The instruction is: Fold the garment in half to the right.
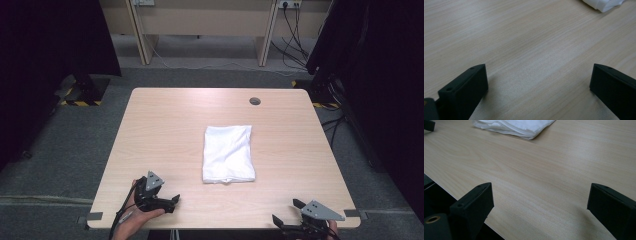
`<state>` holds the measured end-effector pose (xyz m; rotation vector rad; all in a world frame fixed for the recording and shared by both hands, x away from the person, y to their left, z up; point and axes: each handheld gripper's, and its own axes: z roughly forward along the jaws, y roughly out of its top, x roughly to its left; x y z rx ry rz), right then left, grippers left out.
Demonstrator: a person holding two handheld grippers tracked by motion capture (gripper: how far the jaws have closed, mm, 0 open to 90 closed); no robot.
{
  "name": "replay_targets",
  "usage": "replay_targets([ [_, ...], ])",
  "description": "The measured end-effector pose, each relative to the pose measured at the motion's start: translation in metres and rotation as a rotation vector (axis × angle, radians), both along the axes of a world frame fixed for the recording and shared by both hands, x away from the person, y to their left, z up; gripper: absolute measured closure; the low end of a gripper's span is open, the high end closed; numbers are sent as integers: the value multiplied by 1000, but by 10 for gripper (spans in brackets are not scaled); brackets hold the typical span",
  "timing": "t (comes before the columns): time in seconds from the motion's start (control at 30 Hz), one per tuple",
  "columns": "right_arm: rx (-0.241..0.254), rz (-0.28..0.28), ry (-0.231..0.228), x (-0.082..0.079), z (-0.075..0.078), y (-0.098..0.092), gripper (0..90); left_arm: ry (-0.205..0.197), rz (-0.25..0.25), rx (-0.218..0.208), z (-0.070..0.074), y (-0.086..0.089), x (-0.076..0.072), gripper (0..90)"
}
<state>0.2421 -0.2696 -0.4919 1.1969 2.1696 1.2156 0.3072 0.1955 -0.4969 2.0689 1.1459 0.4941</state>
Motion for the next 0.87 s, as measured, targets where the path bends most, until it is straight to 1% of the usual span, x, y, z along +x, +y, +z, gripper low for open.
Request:
replay_targets([
  [0.87, 4, -5, -2, 0, 1, -1, 68, 0, 0, 0, 0, 0, 0, 6],
])
